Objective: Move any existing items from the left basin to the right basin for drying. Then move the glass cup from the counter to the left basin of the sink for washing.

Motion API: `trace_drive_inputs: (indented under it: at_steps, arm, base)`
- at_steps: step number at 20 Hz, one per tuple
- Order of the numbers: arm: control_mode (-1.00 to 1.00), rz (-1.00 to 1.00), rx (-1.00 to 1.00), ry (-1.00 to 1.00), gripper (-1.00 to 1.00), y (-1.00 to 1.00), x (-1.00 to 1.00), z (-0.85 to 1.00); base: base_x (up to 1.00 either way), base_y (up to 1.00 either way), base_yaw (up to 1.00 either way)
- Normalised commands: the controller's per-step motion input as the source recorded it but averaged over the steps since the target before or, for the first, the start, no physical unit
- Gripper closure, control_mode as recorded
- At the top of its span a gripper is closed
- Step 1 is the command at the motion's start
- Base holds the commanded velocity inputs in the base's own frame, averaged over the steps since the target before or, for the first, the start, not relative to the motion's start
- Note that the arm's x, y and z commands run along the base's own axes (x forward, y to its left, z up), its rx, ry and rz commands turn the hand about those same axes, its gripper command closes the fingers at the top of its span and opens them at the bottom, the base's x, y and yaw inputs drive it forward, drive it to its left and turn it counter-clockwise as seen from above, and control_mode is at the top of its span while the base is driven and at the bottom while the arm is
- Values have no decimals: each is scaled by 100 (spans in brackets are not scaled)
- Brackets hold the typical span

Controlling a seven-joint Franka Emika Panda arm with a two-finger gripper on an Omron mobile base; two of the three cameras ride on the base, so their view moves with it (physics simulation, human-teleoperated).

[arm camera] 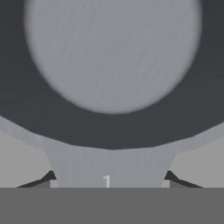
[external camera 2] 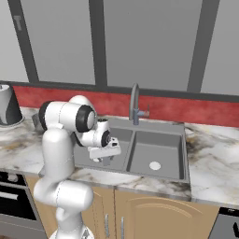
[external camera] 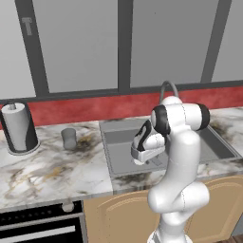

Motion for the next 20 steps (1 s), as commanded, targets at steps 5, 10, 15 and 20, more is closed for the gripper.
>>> trace_drive_inputs:
  at_steps: [5,10,15,20]
  arm:
    - [-100,0,0,-6,100,0,-8,10]
    - [-100,0,0,-14,100,0,-28,56]
    - [-100,0,-1,-9,100,0,-12,70]
    - [-100,0,-3,-6,100,0,-8,71]
  base:
    - [0,0,0]
    - [0,0,0]
    - [0,0,0]
    - [0,0,0]
